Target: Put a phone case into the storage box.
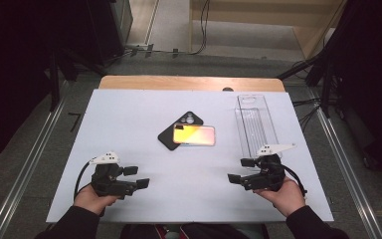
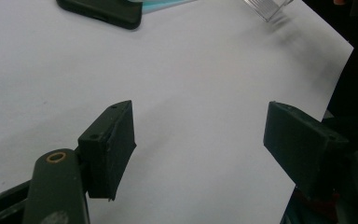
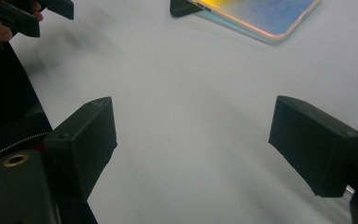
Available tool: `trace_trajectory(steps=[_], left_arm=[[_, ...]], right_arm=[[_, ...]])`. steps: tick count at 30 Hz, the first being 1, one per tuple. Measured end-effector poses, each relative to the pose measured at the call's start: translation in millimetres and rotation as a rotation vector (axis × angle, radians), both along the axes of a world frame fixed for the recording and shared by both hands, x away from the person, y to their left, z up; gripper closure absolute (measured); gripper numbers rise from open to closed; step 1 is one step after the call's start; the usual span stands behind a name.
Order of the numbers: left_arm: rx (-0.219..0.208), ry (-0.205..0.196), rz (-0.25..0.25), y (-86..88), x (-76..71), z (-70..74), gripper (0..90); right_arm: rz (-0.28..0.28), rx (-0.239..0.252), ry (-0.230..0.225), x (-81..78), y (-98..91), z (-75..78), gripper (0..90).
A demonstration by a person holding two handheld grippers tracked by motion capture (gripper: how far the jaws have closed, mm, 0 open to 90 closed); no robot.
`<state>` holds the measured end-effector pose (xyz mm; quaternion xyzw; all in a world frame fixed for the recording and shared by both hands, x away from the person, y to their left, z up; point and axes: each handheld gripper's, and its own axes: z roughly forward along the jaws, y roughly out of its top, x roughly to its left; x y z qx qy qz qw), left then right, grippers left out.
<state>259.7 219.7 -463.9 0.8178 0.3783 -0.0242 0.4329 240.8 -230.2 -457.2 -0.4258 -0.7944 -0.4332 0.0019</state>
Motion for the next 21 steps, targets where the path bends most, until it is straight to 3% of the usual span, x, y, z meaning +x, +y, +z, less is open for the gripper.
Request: trace_trajectory(steps=[5,14,21], left_arm=[[0.002,-0.003,0.002,0.0,0.1,-0.1,25.1],[0.016,-0.01,0.002,-0.2,0.1,0.6,25.1],[0.016,-0.01,0.0,-0.2,0.1,0.9,25.1]], right_arm=[[0.004,-0.013,-0.007,5.5,9.7,3.4,13.0],[-0.043,-0.038,-0.011,22.3,27.6,9.7,13.0],[-0.052,-0.02,-0.014,33.2,36.9,13.9,13.0]])
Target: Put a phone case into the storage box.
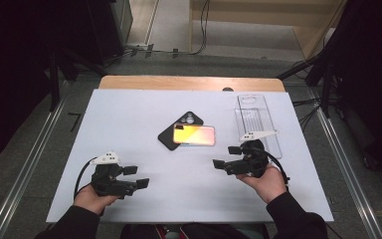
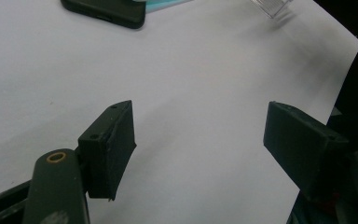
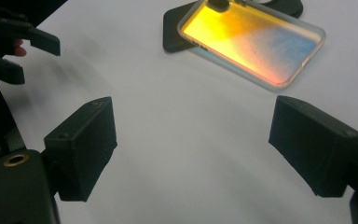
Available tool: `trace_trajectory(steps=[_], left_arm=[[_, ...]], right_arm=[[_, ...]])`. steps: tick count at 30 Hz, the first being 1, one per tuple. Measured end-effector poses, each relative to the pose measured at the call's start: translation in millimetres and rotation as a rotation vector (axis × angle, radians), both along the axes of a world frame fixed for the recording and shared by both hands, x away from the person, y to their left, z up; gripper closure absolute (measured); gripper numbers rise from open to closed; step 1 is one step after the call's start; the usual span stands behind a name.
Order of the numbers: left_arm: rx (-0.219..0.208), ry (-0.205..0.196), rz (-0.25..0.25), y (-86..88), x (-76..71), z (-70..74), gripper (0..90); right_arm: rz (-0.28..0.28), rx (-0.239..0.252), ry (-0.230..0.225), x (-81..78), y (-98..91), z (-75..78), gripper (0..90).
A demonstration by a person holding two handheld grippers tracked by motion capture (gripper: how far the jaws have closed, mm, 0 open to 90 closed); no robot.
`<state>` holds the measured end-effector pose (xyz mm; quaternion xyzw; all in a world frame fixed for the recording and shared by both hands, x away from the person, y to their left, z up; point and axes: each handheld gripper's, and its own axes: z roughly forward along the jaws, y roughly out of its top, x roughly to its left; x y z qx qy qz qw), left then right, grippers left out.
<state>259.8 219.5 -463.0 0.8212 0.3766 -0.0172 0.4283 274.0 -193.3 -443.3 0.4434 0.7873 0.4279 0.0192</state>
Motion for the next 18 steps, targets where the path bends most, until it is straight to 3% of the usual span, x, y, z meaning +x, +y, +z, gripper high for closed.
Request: trace_trajectory(steps=[11,18], left_arm=[[-0.004,0.0,-0.002,-0.2,-0.3,0.2,25.2],[-0.013,-0.006,0.002,0.8,-0.2,0.5,25.2]], right_arm=[[-0.005,0.003,-0.011,21.5,17.5,6.4,13.0],[-0.024,-0.02,-0.014,40.8,27.7,6.0,13.1]])
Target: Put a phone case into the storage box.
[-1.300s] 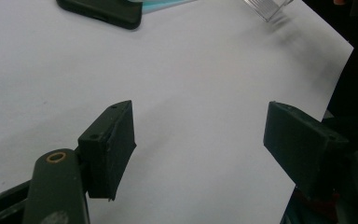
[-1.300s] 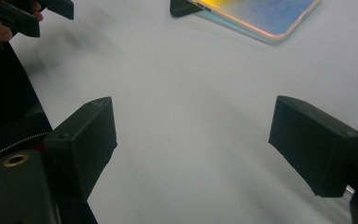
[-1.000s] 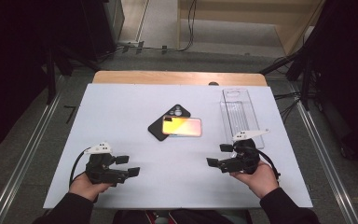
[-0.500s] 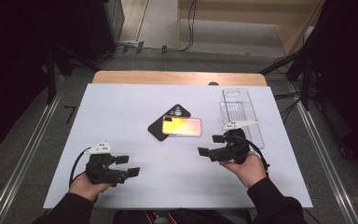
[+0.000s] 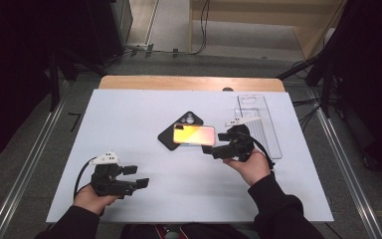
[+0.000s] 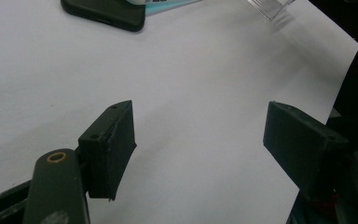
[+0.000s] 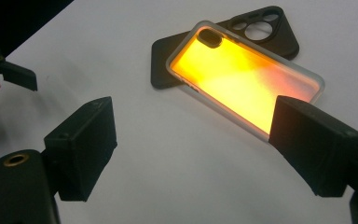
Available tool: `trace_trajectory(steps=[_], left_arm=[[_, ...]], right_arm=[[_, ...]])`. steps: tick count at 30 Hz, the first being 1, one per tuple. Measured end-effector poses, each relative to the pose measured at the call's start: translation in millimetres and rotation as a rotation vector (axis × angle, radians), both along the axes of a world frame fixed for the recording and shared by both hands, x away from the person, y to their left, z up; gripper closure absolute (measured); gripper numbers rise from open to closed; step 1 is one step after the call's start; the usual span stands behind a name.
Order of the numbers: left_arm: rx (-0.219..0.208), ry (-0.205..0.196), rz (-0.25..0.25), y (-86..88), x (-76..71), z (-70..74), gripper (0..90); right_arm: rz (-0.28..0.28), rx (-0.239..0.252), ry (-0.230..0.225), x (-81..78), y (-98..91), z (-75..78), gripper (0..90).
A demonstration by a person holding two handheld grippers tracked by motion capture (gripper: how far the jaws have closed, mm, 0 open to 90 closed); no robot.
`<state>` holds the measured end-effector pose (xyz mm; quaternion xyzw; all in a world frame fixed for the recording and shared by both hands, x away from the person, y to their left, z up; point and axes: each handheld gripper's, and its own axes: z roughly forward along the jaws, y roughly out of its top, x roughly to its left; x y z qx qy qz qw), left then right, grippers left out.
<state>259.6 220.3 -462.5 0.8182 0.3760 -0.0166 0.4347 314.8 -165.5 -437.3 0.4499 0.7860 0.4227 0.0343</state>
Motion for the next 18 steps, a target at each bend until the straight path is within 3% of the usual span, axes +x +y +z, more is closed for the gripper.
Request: trace_trajectory(steps=[7,18], left_arm=[[0.001,0.002,-0.001,0.3,0.2,-0.2,25.2],[0.006,0.002,0.003,1.0,1.7,-1.2,25.2]], right_arm=[[-0.016,-0.033,-0.007,14.7,6.6,-1.0,13.7],[-0.059,-0.044,0.006,39.4,14.9,-10.9,13.8]])
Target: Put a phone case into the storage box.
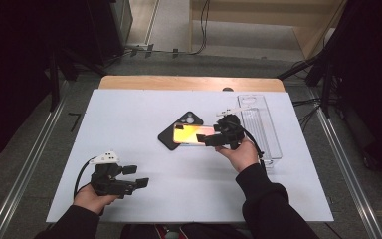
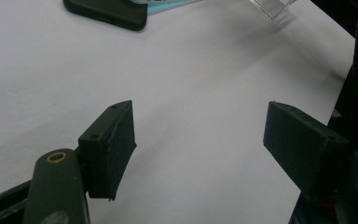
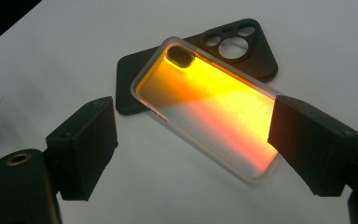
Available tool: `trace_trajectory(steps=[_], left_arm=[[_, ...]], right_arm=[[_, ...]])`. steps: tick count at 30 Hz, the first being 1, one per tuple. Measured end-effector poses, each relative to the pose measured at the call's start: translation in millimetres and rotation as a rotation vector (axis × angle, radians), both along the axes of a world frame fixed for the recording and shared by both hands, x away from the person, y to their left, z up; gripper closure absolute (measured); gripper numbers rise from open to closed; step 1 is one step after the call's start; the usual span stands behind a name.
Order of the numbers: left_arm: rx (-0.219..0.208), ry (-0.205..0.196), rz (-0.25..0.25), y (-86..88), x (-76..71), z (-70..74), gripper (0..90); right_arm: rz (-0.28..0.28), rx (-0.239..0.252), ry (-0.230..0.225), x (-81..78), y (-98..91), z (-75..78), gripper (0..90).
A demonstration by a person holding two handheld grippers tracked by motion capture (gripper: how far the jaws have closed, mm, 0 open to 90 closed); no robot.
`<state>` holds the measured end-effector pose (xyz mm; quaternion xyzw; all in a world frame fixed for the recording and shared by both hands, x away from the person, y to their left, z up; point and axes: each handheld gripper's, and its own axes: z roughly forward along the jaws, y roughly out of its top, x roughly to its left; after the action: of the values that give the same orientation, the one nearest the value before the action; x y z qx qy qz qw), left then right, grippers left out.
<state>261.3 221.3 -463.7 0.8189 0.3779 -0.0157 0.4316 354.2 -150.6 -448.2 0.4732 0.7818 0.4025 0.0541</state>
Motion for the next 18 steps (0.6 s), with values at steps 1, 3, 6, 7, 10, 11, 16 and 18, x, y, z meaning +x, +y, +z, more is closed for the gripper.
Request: trace_trajectory(steps=[1,3,6,7,10,11,16,18], left_arm=[[0.0,0.003,0.002,0.5,0.5,-0.2,25.2],[-0.003,0.0,0.007,1.4,1.2,-0.4,25.2],[-0.001,-0.001,0.009,1.9,1.4,-0.3,25.2],[-0.002,-0.001,0.007,1.7,1.3,-0.3,25.2],[-0.003,-0.001,0.007,0.6,0.7,0.0,25.2],[-0.002,-0.002,0.008,0.5,0.6,0.2,25.2],[-0.004,-0.002,0.004,1.1,0.9,0.1,25.2],[-0.001,-0.003,0.005,1.2,1.0,0.0,25.2]], right_arm=[[0.0,0.0,0.0,0.0,0.0,0.0,13.8],[-0.008,0.001,0.006,3.7,-0.3,-1.7,17.2],[-0.022,-0.007,0.01,9.3,1.0,-5.3,21.9],[-0.022,-0.007,0.01,9.3,1.0,-5.3,21.9],[-0.011,-0.028,0.006,12.0,0.9,-8.4,53.1],[-0.016,-0.035,0.009,12.4,1.4,-9.2,57.9],[-0.017,-0.041,0.028,16.9,3.3,-17.5,87.5],[-0.025,-0.022,0.035,19.2,2.2,-20.0,87.7]])
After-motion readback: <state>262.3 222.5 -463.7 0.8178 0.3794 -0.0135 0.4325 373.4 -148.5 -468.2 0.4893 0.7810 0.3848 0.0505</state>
